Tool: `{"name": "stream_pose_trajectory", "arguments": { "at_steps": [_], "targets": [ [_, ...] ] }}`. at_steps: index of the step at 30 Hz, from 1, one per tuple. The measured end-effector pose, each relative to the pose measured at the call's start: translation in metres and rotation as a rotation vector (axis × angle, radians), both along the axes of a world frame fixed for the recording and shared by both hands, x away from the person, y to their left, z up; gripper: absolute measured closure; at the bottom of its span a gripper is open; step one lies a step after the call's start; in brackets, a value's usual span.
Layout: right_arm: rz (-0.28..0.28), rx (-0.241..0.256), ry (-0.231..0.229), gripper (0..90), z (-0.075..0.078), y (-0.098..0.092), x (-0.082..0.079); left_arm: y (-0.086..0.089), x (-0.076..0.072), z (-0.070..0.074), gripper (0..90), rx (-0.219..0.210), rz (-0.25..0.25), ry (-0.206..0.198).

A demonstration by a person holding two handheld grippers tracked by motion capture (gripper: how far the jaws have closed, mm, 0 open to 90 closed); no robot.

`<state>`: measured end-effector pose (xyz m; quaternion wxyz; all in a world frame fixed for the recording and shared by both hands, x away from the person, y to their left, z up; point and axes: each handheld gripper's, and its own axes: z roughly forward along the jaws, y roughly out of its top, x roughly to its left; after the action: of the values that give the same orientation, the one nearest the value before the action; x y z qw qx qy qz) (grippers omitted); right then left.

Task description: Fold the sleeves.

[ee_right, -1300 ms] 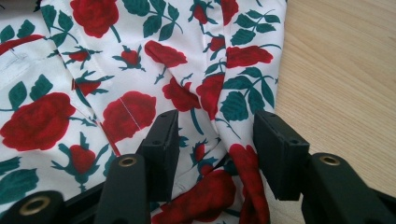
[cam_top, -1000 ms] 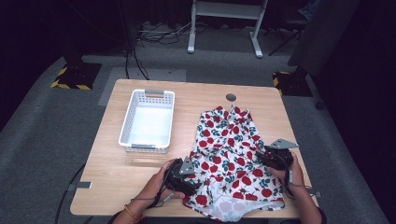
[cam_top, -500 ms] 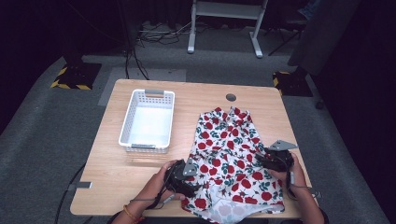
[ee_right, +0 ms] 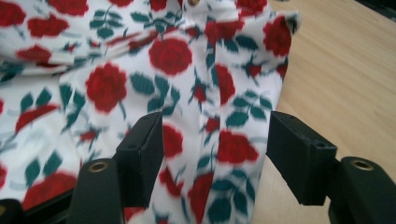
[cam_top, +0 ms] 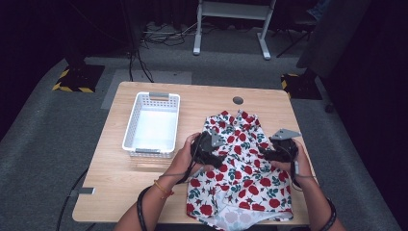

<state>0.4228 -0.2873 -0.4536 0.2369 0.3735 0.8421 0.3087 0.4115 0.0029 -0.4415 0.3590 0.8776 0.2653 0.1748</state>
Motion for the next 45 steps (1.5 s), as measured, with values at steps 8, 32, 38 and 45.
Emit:
{"name": "stream_pose_trajectory", "arguments": {
  "at_steps": [8, 32, 38, 45],
  "targets": [
    [-0.008, 0.015, 0.050, 35.5, 0.007, 0.018, 0.050, -0.004, 0.049, -0.006, 22.5, 0.014, 0.125, 0.057],
    [-0.211, 0.109, 0.234, 29.9, -0.027, 0.029, 0.126, 0.004, 0.111, -0.052, 23.8, 0.030, 0.368, 0.222],
    [-0.175, 0.089, 0.253, 32.8, -0.035, 0.031, 0.126, -0.001, 0.107, -0.047, 44.4, 0.060, 0.269, 0.210],
    [-0.098, 0.096, 0.251, 63.7, -0.033, 0.035, 0.122, -0.005, 0.107, -0.044, 65.8, 0.069, 0.200, 0.239]
  ]
}}
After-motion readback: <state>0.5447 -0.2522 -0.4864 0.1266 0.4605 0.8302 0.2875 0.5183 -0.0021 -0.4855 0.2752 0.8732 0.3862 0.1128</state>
